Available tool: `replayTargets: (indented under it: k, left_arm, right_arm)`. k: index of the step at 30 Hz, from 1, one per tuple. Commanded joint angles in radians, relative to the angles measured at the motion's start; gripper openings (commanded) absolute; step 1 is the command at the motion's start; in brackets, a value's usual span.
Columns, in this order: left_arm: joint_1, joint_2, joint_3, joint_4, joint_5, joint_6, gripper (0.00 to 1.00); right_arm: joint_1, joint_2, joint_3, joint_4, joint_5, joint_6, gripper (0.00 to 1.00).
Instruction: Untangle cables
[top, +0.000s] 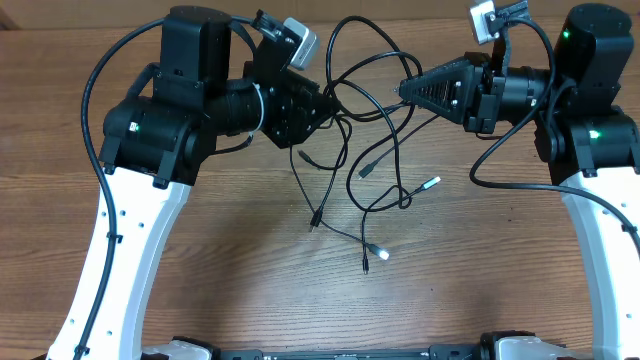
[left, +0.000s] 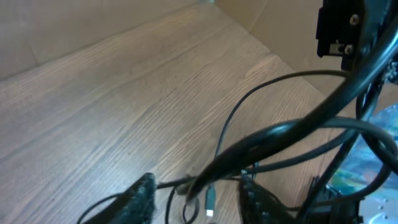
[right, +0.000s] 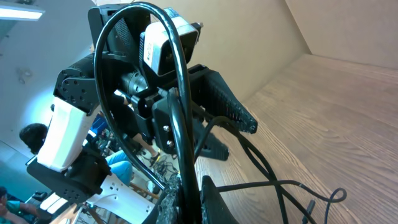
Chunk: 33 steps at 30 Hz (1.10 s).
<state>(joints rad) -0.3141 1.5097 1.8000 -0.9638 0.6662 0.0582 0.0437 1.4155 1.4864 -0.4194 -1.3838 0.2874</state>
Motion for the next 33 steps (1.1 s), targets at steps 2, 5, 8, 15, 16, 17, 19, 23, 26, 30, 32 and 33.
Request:
replayTargets:
  k: [2,5,8,15,16,17,19,23,26,30,32,33]
  left_arm:
    - [-0.02,0.029,0.015,0.012,0.015,0.01,0.31]
    - [-0.028,0.041,0.015,0.013,0.015,0.01,0.13]
    - [-0.027,0.048,0.015,0.017,0.015,0.009,0.04]
    - [-0.026,0.05,0.015,0.019,0.015,0.006,0.04]
    - [-0.025,0.05,0.015,0.014,0.015,0.006,0.04]
    - [-0.025,0.05,0.015,0.01,0.015,0.006,0.04]
    - [-0.024,0.049,0.015,-0.001,0.014,0.006,0.04]
    - [0.004,0.046,0.015,-0.047,-0.004,0.006,0.04]
    - [0.065,0.036,0.015,-0.099,-0.019,0.005,0.04]
    - [0.166,0.027,0.015,-0.13,-0.009,-0.055,0.04]
    - [0.213,0.027,0.015,-0.133,0.019,-0.085,0.04]
    - [0.233,0.027,0.015,-0.134,0.044,-0.088,0.04]
  right_arm:
    - [-0.004,-0.031,0.014,0.007,-0.024,0.001,0.04]
    - [-0.004,-0.031,0.013,0.007,-0.024,0.001,0.04]
    - [-0.004,-0.031,0.013,0.007,-0.024,0.001,0.04]
    - [-0.004,-0.031,0.013,0.006,-0.02,0.001,0.04]
    - [-0.006,-0.031,0.013,0.006,-0.005,0.001,0.04]
    - [-0.006,-0.03,0.013,0.006,0.004,0.001,0.04]
    - [-0.006,-0.029,0.013,0.003,0.024,0.0,0.04]
    - [-0.011,-0.028,0.013,-0.043,0.101,-0.003,0.04]
    - [-0.034,-0.027,0.013,-0.108,0.149,-0.018,0.04]
    - [-0.073,-0.027,0.013,-0.166,0.153,-0.07,0.04]
    - [-0.093,-0.027,0.013,-0.18,0.153,-0.079,0.04]
    - [-0.102,-0.027,0.013,-0.182,0.153,-0.079,0.04]
